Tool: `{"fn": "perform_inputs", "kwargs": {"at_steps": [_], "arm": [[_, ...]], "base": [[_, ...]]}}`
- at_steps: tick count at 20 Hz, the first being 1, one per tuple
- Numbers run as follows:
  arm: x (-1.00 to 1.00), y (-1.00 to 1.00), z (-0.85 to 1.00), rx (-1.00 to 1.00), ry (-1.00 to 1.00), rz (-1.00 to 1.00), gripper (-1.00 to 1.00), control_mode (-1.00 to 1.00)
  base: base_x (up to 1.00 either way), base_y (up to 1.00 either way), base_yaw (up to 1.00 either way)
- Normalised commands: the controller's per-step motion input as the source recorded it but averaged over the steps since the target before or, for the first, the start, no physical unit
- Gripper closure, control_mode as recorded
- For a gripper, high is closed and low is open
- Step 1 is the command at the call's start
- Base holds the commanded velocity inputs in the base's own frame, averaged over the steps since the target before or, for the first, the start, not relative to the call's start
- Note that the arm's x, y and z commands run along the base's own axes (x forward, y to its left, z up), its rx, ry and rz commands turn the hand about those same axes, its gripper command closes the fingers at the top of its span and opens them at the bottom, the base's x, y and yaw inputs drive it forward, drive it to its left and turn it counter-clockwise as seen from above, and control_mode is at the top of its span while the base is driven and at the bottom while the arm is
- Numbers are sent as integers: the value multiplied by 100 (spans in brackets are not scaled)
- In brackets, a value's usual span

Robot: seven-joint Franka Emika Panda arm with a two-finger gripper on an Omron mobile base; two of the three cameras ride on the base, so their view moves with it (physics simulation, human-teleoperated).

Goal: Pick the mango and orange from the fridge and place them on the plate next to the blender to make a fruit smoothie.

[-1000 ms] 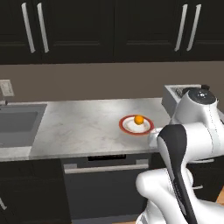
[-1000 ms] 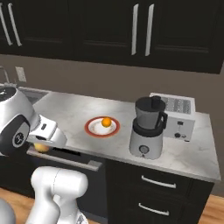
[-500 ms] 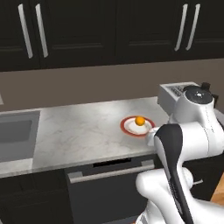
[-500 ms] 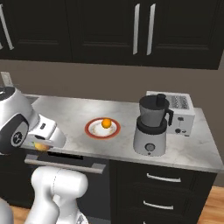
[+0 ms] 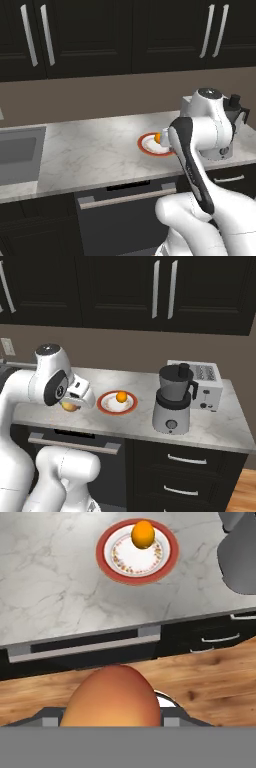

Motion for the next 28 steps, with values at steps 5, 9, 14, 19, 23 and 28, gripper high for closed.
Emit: {"fn": "perform_inputs", "kwargs": {"at_steps": [5, 9, 14, 19, 23, 28], "arm": [[100, -1, -35, 0, 15, 1, 100, -100], [99, -4, -51, 0, 10, 0, 100, -100], [96, -14, -49, 0, 9, 0, 100, -100], [92, -13, -52, 0, 3, 0, 100, -100], [79, -6, -53, 0, 0, 0, 100, -100], [63, -2, -47, 0, 0, 0, 100, -100]], "base": [[0, 0, 0], [0, 0, 0], [0, 0, 0], [0, 0, 0], [0, 0, 0], [0, 0, 0]]}}
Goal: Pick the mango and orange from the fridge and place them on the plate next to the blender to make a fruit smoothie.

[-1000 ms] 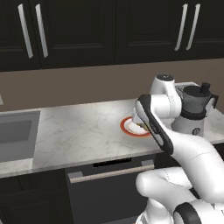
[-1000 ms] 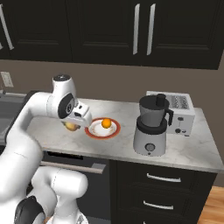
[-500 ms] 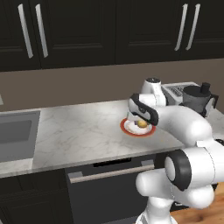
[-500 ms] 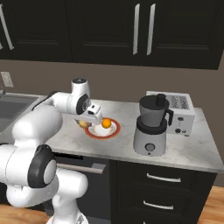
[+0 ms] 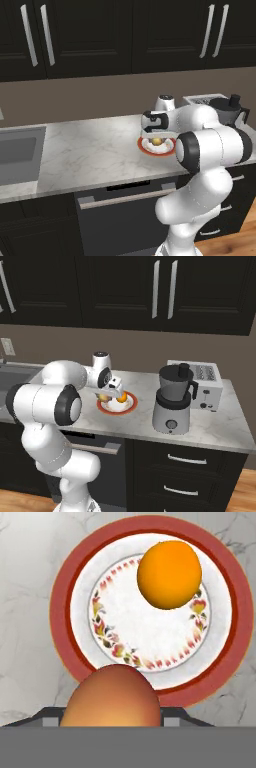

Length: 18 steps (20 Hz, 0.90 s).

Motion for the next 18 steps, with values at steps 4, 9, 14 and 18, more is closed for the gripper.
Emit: {"fn": "perform_inputs", "kwargs": {"at_steps": [4, 9, 14, 18], "arm": [[44, 0, -50, 0, 3, 0, 100, -100], [52, 0, -47, 0, 3, 0, 100, -100], [47, 0, -42, 0, 3, 0, 100, -100], [17, 0, -36, 0, 0, 0, 100, -100]], "base": [[0, 0, 0], [0, 0, 0], [0, 0, 0], [0, 0, 0]]}}
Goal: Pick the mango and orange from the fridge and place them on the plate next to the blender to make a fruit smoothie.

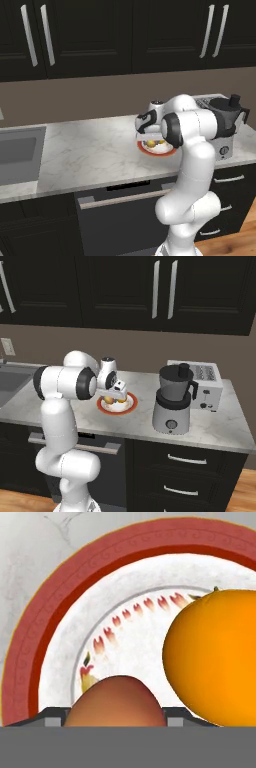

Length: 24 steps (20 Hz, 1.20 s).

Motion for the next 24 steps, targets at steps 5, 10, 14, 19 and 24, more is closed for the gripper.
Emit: {"fn": "perform_inputs", "kwargs": {"at_steps": [5, 10, 14, 19, 24], "arm": [[2, -4, -22, 0, 0, 0, -100, -100], [-22, -6, -2, 0, -3, 0, -100, -100], [-41, -4, 17, 0, -2, 0, -100, -100], [-59, 0, 31, 0, -7, 0, -100, -100], [-89, 0, 37, 0, -6, 0, -100, -100]], "base": [[0, 0, 0], [0, 0, 0], [0, 0, 0], [0, 0, 0], [0, 0, 0]]}}
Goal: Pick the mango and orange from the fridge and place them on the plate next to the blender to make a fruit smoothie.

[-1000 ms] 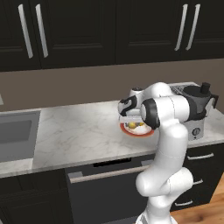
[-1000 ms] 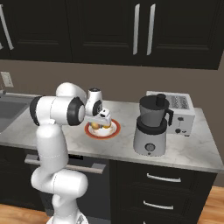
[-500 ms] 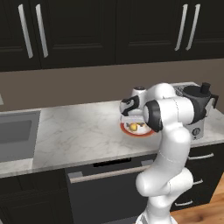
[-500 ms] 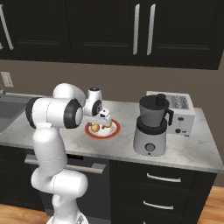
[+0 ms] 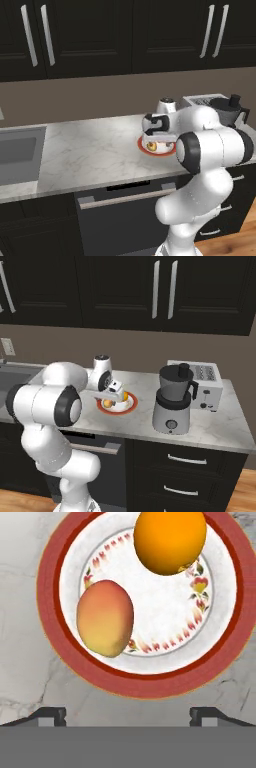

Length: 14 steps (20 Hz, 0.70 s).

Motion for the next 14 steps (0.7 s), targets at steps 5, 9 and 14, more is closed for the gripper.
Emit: {"fn": "perform_inputs", "kwargs": {"at_steps": [5, 9, 14], "arm": [[-100, 0, 23, 1, -5, -1, -100, -100], [-100, 0, 35, 1, -4, -3, -100, -100], [-96, 0, 68, 1, -4, -7, -100, -100]], "base": [[0, 0, 0], [0, 0, 0], [0, 0, 0]]}}
